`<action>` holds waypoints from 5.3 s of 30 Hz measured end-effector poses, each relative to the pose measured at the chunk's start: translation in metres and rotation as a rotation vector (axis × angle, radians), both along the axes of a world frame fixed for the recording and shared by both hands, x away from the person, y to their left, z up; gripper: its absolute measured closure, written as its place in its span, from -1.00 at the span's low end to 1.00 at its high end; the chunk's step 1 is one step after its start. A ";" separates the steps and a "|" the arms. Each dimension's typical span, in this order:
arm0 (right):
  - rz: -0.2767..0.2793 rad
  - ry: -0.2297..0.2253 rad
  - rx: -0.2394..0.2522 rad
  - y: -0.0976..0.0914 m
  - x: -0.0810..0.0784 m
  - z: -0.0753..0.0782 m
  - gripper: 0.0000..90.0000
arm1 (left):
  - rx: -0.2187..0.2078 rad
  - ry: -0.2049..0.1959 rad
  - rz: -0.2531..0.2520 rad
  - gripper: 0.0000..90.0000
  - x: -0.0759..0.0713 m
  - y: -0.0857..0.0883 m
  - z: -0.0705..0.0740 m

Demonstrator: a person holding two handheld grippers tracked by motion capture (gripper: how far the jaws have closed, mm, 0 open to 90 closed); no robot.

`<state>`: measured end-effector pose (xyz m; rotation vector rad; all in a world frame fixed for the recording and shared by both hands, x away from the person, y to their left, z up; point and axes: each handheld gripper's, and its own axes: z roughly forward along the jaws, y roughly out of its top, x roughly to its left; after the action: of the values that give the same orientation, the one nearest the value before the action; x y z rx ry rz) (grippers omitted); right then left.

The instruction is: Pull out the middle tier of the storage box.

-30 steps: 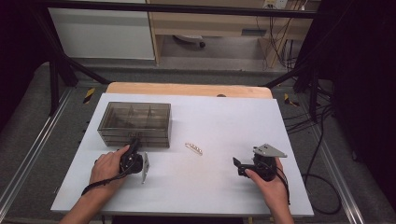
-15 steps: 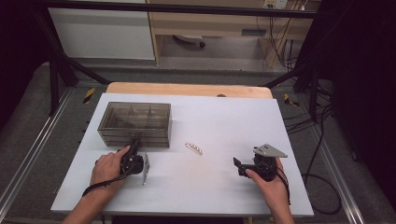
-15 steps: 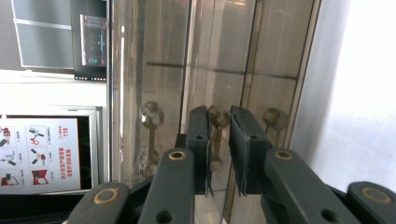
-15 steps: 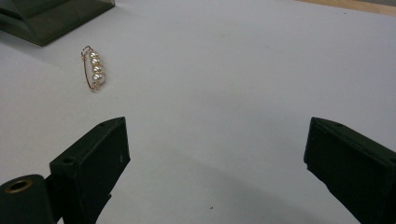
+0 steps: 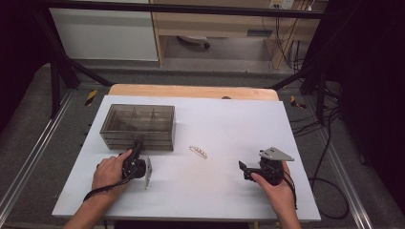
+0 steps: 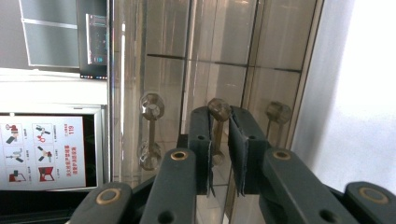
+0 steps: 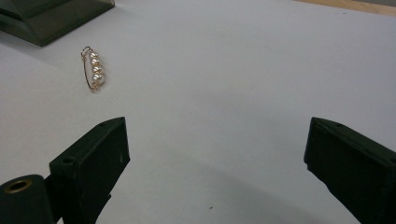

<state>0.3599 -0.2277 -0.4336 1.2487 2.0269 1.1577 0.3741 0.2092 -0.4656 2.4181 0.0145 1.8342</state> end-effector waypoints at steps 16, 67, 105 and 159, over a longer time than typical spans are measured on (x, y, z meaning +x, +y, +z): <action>0.000 0.000 0.004 -0.001 0.000 0.000 -0.84 | 0.007 -0.014 -0.002 0.79 0.000 -0.002 -0.001; 0.013 0.011 -0.003 -0.002 0.002 -0.002 -0.87 | -0.229 0.190 -0.002 0.04 -0.044 0.005 0.018; 0.028 0.019 -0.012 0.001 0.001 -0.002 -0.87 | -0.580 0.619 -0.196 -0.02 0.008 0.008 0.072; 0.041 0.035 -0.011 0.001 0.003 -0.004 -0.88 | -0.534 0.846 -0.213 0.62 0.032 -0.001 0.057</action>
<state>0.3625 -0.2264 -0.4377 1.2364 2.0905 1.1497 0.4066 0.2079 -0.4085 2.4433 0.2610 0.5222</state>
